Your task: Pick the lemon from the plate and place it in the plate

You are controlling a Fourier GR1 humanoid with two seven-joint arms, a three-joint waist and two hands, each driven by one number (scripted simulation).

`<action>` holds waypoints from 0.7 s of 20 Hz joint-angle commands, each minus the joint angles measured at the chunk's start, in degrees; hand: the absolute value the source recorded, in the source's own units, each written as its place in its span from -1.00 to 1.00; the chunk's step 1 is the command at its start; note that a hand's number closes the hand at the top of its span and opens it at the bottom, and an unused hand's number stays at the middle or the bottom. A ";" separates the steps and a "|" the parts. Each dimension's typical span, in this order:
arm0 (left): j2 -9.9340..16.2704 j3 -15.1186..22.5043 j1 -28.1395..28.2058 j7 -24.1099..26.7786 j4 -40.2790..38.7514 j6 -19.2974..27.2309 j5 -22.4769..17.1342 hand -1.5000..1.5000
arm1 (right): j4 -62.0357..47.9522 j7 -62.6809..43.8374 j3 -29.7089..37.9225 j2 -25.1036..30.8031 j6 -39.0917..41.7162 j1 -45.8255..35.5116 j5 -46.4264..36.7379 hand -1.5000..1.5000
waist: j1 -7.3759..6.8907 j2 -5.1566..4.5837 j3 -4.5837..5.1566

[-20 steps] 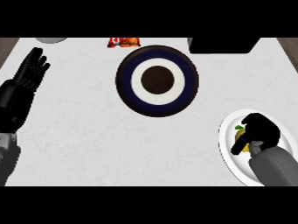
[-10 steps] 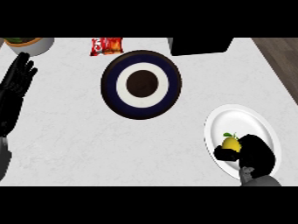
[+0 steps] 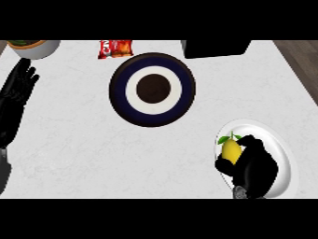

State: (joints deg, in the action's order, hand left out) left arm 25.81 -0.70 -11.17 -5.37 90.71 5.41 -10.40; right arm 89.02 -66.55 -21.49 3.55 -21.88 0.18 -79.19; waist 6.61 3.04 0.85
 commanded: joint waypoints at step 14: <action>-0.93 2.50 -2.39 0.65 2.39 -3.48 -1.24 0.00 | 12.45 -18.64 -9.30 -3.51 2.24 -12.08 -25.88 1.00 | -7.61 -2.67 -0.78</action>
State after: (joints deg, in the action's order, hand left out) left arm 25.11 1.12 -13.52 -5.06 92.10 3.04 -11.17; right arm 101.01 -71.08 -30.43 0.67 -21.40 -7.90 -102.73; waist 0.75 0.84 0.20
